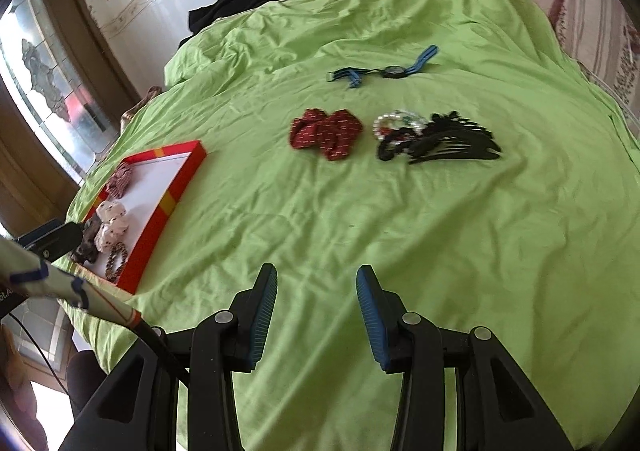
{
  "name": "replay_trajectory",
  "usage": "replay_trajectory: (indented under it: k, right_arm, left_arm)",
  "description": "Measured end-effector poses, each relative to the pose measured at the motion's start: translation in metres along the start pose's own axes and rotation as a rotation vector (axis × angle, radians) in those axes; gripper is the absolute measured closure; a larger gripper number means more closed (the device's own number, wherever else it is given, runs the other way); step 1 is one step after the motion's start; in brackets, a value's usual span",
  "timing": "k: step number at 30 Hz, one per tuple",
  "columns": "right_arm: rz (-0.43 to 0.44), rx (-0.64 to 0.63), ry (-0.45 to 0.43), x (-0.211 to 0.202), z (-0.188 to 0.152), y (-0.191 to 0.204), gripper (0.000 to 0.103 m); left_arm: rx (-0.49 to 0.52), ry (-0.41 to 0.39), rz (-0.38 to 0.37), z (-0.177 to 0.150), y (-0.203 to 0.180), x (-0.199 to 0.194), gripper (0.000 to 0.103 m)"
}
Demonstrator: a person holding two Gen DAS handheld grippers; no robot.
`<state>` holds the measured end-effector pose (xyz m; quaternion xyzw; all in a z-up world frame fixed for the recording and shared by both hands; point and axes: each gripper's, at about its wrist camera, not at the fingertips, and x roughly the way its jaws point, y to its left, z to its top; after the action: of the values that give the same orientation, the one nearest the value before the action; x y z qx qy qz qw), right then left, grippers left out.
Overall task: Organize jewelry
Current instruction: 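Grasp the red polka-dot scrunchie with the left tool while the right tool grasps the black claw clip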
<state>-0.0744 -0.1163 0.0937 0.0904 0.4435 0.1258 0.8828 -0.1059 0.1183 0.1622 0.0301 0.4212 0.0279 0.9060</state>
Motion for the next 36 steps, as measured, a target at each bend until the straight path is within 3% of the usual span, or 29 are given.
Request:
replay_trajectory:
  k: [5, 13, 18, 22, 29, 31, 36]
  right_arm:
    - [-0.037, 0.059, -0.008, 0.0, 0.004, -0.035, 0.058]
    - [-0.102, 0.162, -0.037, 0.006, 0.02, -0.099, 0.058]
    - [-0.121, 0.239, -0.099, 0.01, 0.043, -0.137, 0.043]
    - [-0.057, 0.337, -0.129, 0.021, 0.063, -0.161, 0.038]
    - [0.189, 0.57, -0.08, 0.069, 0.079, -0.173, 0.03]
    - [0.203, 0.611, -0.079, 0.079, 0.083, -0.17, 0.02]
    - [0.133, 0.635, -0.08, 0.1, 0.1, -0.164, 0.018]
  left_arm:
    - [0.005, 0.034, -0.024, 0.003, -0.007, 0.017, 0.043]
    - [-0.052, 0.132, -0.136, 0.022, -0.023, 0.075, 0.043]
    - [-0.081, 0.144, -0.197, 0.051, -0.043, 0.117, 0.043]
    - [-0.149, 0.168, -0.276, 0.076, -0.055, 0.158, 0.043]
    - [-0.271, 0.223, -0.403, 0.109, -0.066, 0.221, 0.043]
    - [-0.287, 0.234, -0.447, 0.117, -0.071, 0.237, 0.042]
    - [-0.24, 0.266, -0.469, 0.124, -0.09, 0.256, 0.039]
